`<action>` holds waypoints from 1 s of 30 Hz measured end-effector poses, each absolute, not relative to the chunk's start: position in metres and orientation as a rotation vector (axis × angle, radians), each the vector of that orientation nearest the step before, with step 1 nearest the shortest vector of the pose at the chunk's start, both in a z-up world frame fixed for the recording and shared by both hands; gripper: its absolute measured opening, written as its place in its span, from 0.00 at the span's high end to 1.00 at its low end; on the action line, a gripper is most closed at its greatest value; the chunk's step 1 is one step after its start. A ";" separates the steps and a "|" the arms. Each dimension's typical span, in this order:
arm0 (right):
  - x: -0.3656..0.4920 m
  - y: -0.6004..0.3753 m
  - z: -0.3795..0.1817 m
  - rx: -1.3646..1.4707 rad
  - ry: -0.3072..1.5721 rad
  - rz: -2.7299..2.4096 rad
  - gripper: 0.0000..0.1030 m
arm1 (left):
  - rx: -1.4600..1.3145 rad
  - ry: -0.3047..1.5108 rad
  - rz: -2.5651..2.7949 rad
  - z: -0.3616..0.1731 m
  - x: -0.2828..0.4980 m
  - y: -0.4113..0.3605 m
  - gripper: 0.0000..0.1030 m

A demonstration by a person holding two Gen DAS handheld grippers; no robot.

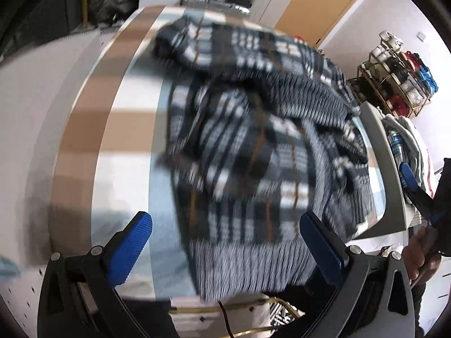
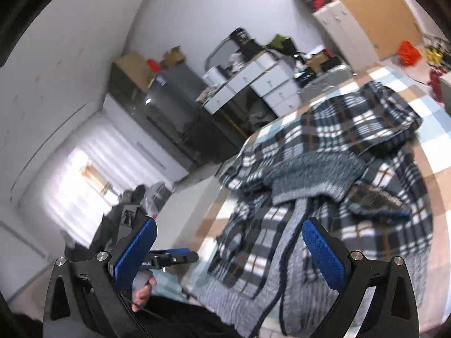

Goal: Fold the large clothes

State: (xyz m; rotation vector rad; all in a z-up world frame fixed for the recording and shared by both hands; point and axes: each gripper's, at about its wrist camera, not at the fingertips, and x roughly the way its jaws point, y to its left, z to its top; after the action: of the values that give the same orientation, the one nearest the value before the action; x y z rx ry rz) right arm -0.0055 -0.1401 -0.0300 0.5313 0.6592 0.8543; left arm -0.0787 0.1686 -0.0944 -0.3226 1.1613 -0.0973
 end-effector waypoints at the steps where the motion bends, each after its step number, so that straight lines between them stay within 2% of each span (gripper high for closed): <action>1: -0.009 -0.136 -0.029 0.526 0.675 0.863 0.00 | -0.330 1.167 -0.092 -0.098 -0.081 0.170 0.01; 8: -0.001 -0.134 -0.054 0.503 0.753 0.829 0.00 | -0.407 1.221 -0.076 -0.119 -0.093 0.171 0.01; 30: 0.007 -0.152 -0.065 0.596 0.760 0.779 0.00 | -0.004 1.137 -0.039 -0.138 -0.117 0.109 0.02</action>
State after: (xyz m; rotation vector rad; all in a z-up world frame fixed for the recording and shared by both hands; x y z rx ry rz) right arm 0.0074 -0.1515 -0.0654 0.5961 0.7595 0.7791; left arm -0.1169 0.1093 -0.1378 -0.0039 1.1374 -0.0388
